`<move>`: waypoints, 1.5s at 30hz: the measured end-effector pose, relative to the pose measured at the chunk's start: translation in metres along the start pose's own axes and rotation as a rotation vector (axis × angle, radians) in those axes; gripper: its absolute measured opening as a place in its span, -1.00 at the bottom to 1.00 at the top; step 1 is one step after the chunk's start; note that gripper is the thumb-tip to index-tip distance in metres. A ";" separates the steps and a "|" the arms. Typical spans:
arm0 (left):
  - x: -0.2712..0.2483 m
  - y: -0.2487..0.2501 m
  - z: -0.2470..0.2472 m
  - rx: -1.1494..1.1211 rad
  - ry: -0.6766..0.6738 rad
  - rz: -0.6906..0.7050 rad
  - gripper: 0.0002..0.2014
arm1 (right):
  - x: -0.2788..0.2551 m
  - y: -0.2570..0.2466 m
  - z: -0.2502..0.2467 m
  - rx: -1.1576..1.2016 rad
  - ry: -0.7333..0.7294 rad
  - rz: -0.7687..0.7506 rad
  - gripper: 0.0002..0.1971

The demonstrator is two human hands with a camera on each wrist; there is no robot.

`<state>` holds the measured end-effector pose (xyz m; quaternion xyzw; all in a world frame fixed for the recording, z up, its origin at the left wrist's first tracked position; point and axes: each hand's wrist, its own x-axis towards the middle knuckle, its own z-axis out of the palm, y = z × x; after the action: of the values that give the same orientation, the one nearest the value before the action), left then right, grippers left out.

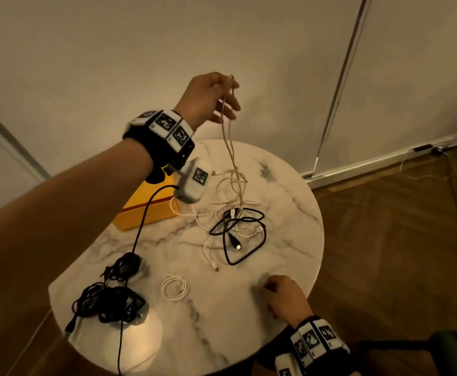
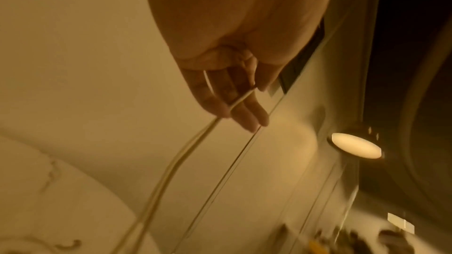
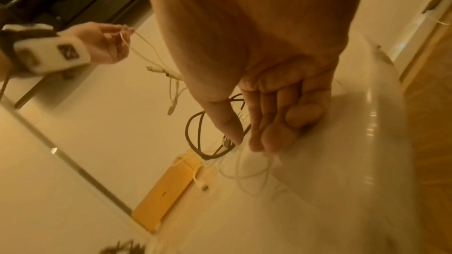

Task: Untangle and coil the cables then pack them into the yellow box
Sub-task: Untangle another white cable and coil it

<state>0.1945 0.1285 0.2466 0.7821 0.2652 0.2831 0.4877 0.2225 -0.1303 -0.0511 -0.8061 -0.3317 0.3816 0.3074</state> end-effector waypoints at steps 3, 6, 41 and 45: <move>-0.001 -0.011 0.010 0.095 -0.059 0.004 -0.81 | 0.004 -0.011 -0.021 0.184 -0.038 -0.015 -0.88; 0.004 -0.003 -0.001 -0.048 0.079 0.052 -0.80 | 0.008 -0.030 -0.047 0.305 0.057 -0.107 -0.89; -0.095 -0.126 0.037 0.334 -0.197 -0.139 -0.73 | 0.033 -0.198 -0.157 0.495 0.304 -0.559 -0.79; -0.102 -0.168 0.061 0.330 -0.232 -0.180 -0.77 | 0.029 -0.203 -0.172 0.734 0.418 -0.651 -0.86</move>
<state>0.1423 0.0853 0.0521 0.8518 0.3188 0.0996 0.4035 0.3165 -0.0298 0.1789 -0.5598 -0.3411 0.1884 0.7313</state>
